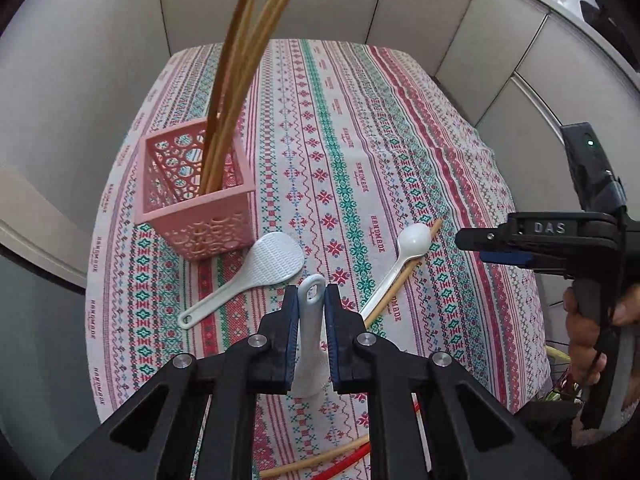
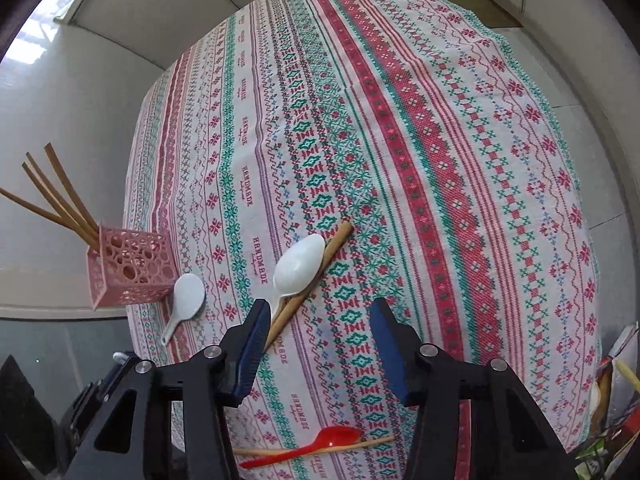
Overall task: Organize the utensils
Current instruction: 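Close the left tool on the small white spoon while the right tool closes on the white plastic spoon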
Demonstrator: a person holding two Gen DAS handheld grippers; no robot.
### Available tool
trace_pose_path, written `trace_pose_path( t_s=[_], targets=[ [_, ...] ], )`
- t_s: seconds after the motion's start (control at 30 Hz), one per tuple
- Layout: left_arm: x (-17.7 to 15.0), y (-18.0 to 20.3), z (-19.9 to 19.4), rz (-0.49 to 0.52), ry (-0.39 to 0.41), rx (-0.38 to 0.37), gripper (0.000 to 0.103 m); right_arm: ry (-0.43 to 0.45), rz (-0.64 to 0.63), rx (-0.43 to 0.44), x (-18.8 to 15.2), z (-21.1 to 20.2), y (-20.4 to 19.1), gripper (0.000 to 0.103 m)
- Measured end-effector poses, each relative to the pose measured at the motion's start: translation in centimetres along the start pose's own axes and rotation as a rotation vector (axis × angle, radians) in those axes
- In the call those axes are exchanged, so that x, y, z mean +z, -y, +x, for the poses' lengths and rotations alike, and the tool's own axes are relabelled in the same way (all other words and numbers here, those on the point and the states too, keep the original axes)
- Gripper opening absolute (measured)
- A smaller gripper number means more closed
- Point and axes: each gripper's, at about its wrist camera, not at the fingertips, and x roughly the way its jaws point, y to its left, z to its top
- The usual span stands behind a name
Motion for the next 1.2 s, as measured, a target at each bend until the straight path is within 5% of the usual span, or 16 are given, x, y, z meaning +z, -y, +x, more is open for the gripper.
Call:
trace_pose_path(
  t_s=[0.17,0.43,0.93,1.2],
  targets=[
    [-0.9,-2.1,-1.8,0.002,0.028,-0.011,0.003,-0.019,-0.013,-0.02,0.9,2.5,-2.4,0.042],
    [-1.4,-4.6,-2.5,-0.035,0.031,-0.036,0.003,-0.033,-0.057,-0.14,1.9,6.2,-4.4,0.033],
    [-1.1,-5.5,-3.2,-0.053,0.053,-0.037,0.003,0.028,-0.205,-0.313,2.6,9.3,-9.8,0.038],
    [-1.0,-5.7,-5.6,-0.049,0.138,-0.031,0.003,0.101,-0.207,-0.233,2.4,7.0,-9.9,0.031]
  ],
)
